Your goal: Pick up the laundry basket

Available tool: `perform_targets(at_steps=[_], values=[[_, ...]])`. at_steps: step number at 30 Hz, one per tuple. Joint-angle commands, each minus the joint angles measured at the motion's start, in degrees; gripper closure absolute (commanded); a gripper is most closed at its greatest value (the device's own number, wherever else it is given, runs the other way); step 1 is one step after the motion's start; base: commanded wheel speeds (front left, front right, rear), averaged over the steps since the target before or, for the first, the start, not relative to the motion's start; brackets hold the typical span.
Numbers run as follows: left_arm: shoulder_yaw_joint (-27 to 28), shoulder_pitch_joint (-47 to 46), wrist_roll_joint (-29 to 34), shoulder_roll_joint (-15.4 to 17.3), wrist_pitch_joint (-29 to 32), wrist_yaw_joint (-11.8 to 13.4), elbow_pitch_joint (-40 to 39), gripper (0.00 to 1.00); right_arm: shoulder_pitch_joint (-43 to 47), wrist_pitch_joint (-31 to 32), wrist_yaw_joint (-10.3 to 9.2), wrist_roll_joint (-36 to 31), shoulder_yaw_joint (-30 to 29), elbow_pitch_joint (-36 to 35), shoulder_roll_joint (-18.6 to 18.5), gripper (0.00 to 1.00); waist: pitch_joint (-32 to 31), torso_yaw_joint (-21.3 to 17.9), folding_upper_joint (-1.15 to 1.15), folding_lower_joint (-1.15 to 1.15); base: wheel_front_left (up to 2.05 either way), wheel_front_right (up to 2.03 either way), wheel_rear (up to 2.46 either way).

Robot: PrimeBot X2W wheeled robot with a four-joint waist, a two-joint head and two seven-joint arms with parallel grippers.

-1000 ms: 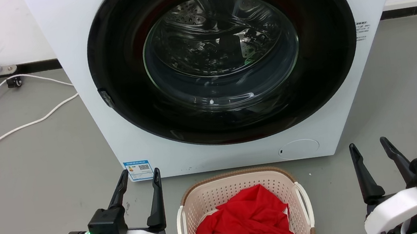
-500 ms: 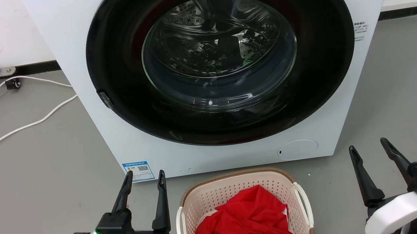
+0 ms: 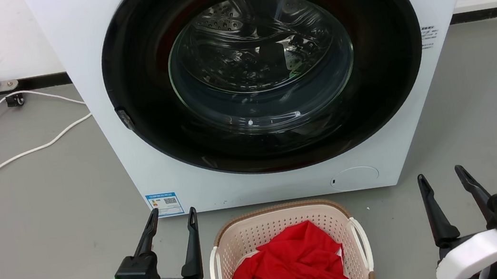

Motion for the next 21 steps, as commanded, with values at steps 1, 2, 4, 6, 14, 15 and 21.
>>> perform_targets(at_steps=[1,2,4,6,14,15,21], values=[[0.2,0.3,-0.2,-0.3,-0.1,-0.1,0.2,0.0,-0.1,-0.3,-0.04,0.0,0.0,0.2,0.2,0.0,0.0,0.0,0.0,0.0,0.0,0.0,0.0],[0.2,0.3,-0.2,-0.3,-0.1,-0.1,0.2,0.0,-0.1,-0.3,-0.04,0.1,0.0,0.2,0.2,0.0,0.0,0.0,0.0,0.0,0.0,0.0,0.0],[0.3,0.3,-0.1,-0.4,-0.1,-0.1,0.3,0.0,-0.1,-0.3,-0.04,0.1,0.0,0.3,0.2,0.0,0.0,0.0,0.0,0.0,0.0,0.0,0.0],[0.4,0.2,0.1,-0.4,-0.1,-0.2,0.4,0.0,-0.4,-0.2,-0.04,0.3,-0.2,0.4,0.2,0.0,0.1,0.0,0.0,0.0,0.0,0.0,0.0],[0.5,-3.3,-0.1,-0.7,-0.1,-0.3,2.2,0.0,-2.7,0.4,-0.04,0.6,-1.7,1.2,0.2,0.0,3.9,0.0,0.0,0.0,0.0,0.0,0.0],[0.4,-4.2,-0.2,-0.7,-0.1,-0.3,2.7,0.0,-3.3,0.6,-0.04,0.9,-1.9,1.5,0.2,0.0,4.7,0.0,0.0,0.0,0.0,0.0,0.0],[0.2,-11.0,-1.4,-0.9,-0.1,-0.9,8.3,0.0,-7.7,2.6,-0.04,0.7,-2.5,3.9,0.2,0.0,10.6,-0.3,0.0,0.0,0.0,0.0,0.0]])
